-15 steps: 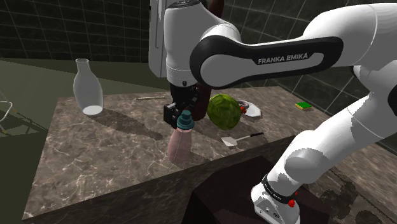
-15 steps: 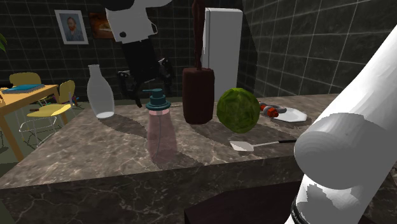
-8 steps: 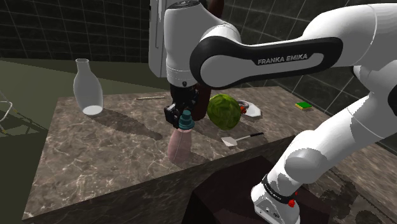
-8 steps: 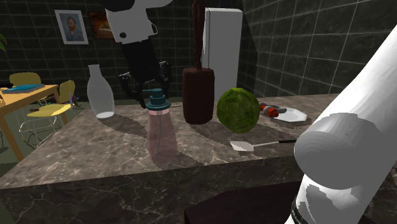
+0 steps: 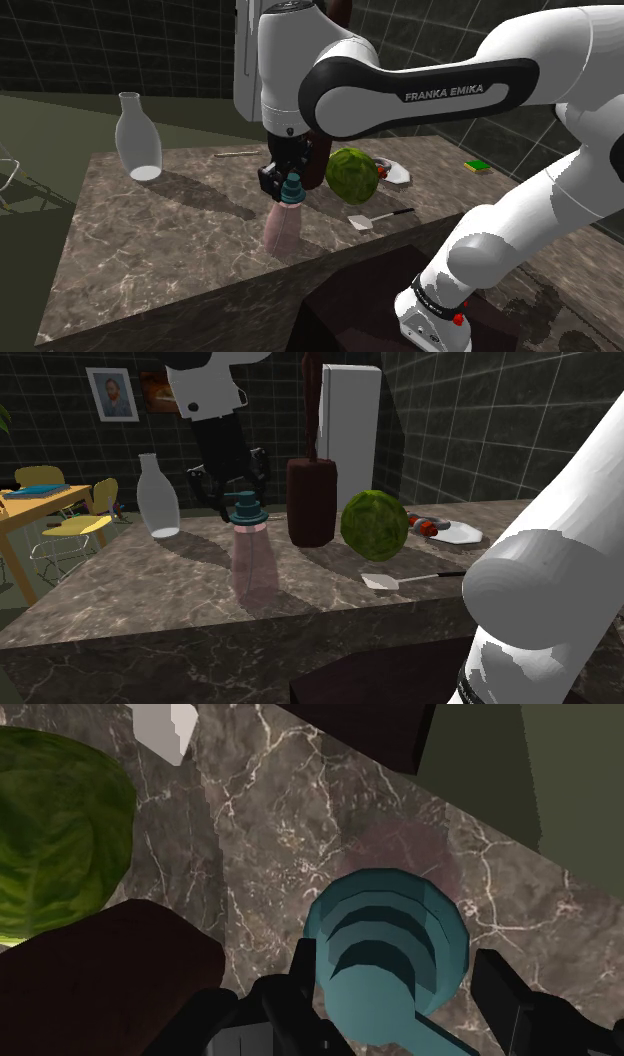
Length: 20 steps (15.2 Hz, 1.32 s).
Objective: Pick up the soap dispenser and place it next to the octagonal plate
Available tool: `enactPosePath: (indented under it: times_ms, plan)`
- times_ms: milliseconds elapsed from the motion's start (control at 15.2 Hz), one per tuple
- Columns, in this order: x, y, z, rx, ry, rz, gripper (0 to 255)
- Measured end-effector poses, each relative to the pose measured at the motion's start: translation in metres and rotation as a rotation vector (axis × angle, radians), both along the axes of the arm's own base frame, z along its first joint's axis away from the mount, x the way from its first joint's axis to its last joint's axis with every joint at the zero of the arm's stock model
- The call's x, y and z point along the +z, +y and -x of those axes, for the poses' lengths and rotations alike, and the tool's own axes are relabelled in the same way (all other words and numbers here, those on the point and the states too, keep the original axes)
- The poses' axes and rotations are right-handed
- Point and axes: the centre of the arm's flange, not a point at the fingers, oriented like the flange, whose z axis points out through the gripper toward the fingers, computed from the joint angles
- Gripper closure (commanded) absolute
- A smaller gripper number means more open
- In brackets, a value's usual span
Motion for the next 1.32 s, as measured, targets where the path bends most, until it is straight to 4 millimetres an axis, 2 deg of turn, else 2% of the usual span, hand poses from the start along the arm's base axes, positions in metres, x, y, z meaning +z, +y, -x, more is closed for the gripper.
enactPosePath:
  times_ms: [264,1320]
  plan:
    - [0.009,-0.001,0.000,0.000,0.002,0.001,255]
    - [0.093,0.001,-0.001,0.000,0.002,0.001,255]
